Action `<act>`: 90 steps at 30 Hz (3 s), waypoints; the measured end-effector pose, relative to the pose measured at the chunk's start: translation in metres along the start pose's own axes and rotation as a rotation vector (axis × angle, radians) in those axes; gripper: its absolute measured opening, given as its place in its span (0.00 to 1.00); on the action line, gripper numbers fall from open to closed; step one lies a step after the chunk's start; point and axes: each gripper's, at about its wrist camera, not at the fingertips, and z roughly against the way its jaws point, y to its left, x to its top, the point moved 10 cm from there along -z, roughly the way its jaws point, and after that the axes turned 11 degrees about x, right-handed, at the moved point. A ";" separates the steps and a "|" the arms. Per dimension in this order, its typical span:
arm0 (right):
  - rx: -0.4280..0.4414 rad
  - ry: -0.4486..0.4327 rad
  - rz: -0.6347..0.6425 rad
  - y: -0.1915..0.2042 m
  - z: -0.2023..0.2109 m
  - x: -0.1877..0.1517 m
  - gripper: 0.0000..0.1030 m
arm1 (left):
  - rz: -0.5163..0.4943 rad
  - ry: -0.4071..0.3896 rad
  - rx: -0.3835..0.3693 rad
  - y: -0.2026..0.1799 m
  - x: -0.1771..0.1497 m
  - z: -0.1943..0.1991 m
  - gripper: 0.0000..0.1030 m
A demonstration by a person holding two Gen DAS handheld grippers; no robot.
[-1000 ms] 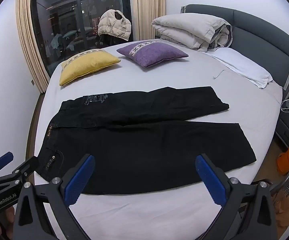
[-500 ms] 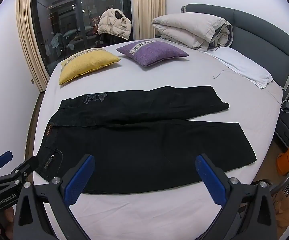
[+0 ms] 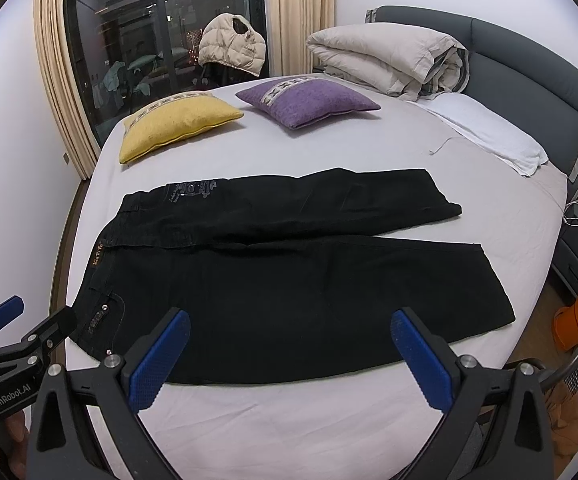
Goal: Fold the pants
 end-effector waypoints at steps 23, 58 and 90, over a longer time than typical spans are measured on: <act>0.000 0.005 0.000 0.003 -0.002 -0.002 1.00 | -0.005 0.005 0.002 0.001 -0.003 -0.002 1.00; 0.001 0.016 0.002 0.015 -0.014 -0.020 1.00 | -0.006 0.012 0.005 0.002 -0.008 -0.006 1.00; 0.518 0.179 0.371 -0.023 -0.216 0.114 0.85 | -0.541 0.189 -0.127 0.013 0.205 -0.365 0.98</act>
